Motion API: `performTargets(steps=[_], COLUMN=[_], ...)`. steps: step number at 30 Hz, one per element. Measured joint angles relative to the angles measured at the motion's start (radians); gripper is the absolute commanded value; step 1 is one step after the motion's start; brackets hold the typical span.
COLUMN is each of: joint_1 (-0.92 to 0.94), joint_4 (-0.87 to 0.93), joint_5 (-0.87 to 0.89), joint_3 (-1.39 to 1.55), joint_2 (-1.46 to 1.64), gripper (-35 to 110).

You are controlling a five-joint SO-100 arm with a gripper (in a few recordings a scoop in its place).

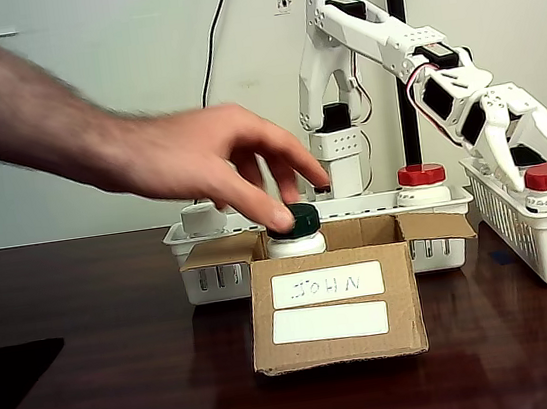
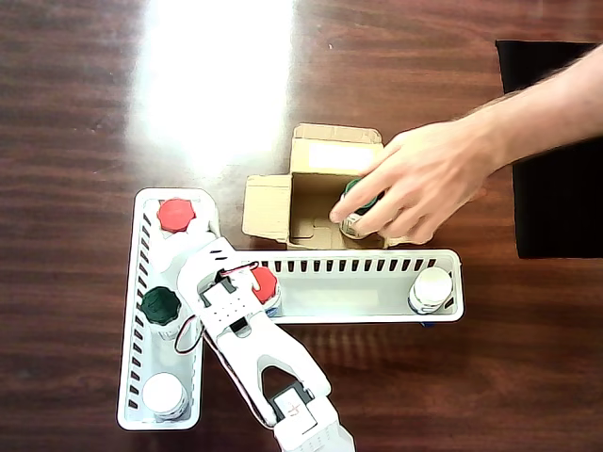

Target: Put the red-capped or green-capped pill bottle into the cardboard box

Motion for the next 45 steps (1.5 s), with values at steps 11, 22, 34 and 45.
performTargets(steps=[11, 22, 34, 45], joint_1=[-0.006, -0.038, -0.067, 0.241], joint_4=[-0.008, 0.114, 0.736, 0.868], joint_5=[-0.029, -0.112, -0.198, -0.041], joint_3=[-0.002, 0.0, -0.387, -0.457], joint_2=[-0.02, 0.063, 0.261, 0.284], gripper=[24, 3, 1, 1])
